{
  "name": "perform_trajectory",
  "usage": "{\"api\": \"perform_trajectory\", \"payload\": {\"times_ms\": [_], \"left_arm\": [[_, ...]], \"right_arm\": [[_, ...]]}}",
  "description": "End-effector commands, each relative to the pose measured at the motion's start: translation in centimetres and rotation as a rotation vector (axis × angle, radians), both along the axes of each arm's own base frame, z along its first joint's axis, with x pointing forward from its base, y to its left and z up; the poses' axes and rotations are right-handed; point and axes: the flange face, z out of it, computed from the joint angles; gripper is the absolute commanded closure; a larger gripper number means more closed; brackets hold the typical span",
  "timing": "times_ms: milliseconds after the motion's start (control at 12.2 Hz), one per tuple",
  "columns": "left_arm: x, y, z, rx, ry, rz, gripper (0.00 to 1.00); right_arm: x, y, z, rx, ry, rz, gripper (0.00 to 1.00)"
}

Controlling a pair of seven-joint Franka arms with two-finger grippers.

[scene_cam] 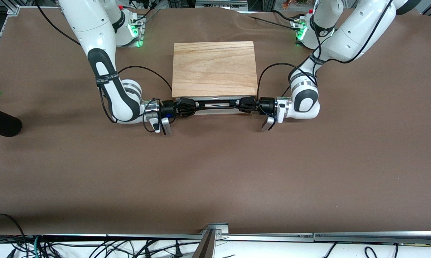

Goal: Pull top drawer with both arms simultaneously
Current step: 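Pull the handle with both grippers, sliding the drawer out of the box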

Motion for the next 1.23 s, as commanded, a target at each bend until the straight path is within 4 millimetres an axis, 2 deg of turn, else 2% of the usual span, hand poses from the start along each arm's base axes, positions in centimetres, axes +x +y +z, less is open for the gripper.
{"api": "perform_trajectory", "payload": {"times_ms": [0, 409, 736, 1144], "left_arm": [[-2.3, -0.7, -0.2, -0.023, 0.009, -0.052, 1.00], [-1.6, -0.7, -0.3, -0.021, 0.048, -0.047, 1.00], [0.2, -0.5, 0.4, -0.019, 0.116, -0.036, 1.00], [3.1, -0.1, 0.9, -0.014, 0.180, -0.019, 1.00]], "right_arm": [[-0.9, 0.1, 0.8, 0.001, 0.003, -0.008, 1.00], [2.8, -0.4, 2.4, 0.013, -0.001, -0.043, 1.00], [5.4, -1.1, 2.4, 0.013, 0.001, -0.072, 1.00], [7.9, -1.0, 3.0, 0.017, 0.009, -0.088, 1.00]]}}
